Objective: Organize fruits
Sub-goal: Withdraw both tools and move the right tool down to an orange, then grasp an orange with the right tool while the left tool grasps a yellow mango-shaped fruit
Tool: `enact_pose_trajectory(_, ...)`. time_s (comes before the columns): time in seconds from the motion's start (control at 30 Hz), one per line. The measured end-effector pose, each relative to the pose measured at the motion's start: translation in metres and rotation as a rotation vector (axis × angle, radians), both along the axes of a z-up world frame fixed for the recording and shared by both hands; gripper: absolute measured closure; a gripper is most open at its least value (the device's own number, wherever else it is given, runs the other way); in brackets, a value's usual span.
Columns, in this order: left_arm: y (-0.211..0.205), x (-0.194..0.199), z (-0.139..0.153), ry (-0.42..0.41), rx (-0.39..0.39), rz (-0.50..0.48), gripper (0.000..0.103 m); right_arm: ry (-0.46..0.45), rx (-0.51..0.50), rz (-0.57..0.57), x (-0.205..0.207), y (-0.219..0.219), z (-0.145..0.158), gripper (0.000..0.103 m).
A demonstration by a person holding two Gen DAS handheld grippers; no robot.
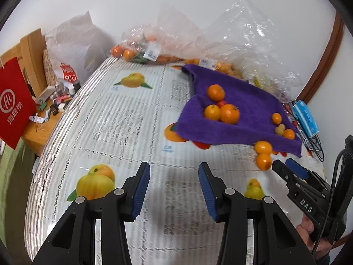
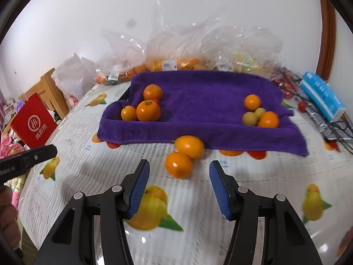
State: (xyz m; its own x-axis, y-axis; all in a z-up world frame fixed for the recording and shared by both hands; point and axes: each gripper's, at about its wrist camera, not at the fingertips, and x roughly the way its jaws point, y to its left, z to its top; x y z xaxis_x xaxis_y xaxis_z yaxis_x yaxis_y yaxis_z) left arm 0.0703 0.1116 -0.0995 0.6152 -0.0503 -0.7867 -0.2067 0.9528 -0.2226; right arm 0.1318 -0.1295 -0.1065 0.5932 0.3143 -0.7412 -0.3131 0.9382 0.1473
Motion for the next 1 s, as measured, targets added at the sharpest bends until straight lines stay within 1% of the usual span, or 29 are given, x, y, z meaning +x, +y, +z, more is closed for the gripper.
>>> enact_pose_trajectory(0.13,0.008,0.006,-0.013,0.012,-0.015,-0.003,0.06,0.028,0.0,-0.008,0.011,0.012,-0.017,0.054)
enact_pose_trajectory(0.2,0.011,0.01,-0.02,0.019,-0.021,-0.005,0.06,0.031,-0.008,-0.024,0.015,0.015,-0.025,0.06)
enact_pose_trajectory(0.4,0.014,0.019,-0.034,0.047,-0.034,-0.011,0.06,0.077,-0.036,-0.037,0.028,0.022,-0.044,0.063)
enact_pose_trajectory(0.43,0.014,0.019,-0.035,0.048,-0.035,-0.011,0.06,0.075,-0.038,-0.036,0.028,0.023,-0.045,0.064)
enact_pose_trajectory(0.47,0.013,0.02,-0.036,0.051,-0.036,-0.012,0.06,0.071,-0.038,-0.037,0.028,0.023,-0.044,0.068)
enact_pose_trajectory(0.63,0.008,0.019,-0.039,0.07,-0.031,-0.012,0.06,0.074,-0.029,-0.027,0.027,0.022,-0.045,0.068)
enact_pose_trajectory(0.77,-0.001,0.016,-0.043,0.086,-0.034,-0.019,0.06,0.056,-0.033,-0.014,0.019,0.02,-0.041,0.068)
enact_pose_trajectory(0.9,-0.017,0.011,-0.045,0.084,-0.002,-0.028,0.06,0.033,-0.026,-0.012,0.009,0.01,-0.034,0.068)
enact_pose_trajectory(1.0,-0.029,0.008,-0.044,0.079,-0.001,-0.049,0.06,0.025,-0.02,-0.02,0.004,-0.004,-0.03,0.068)
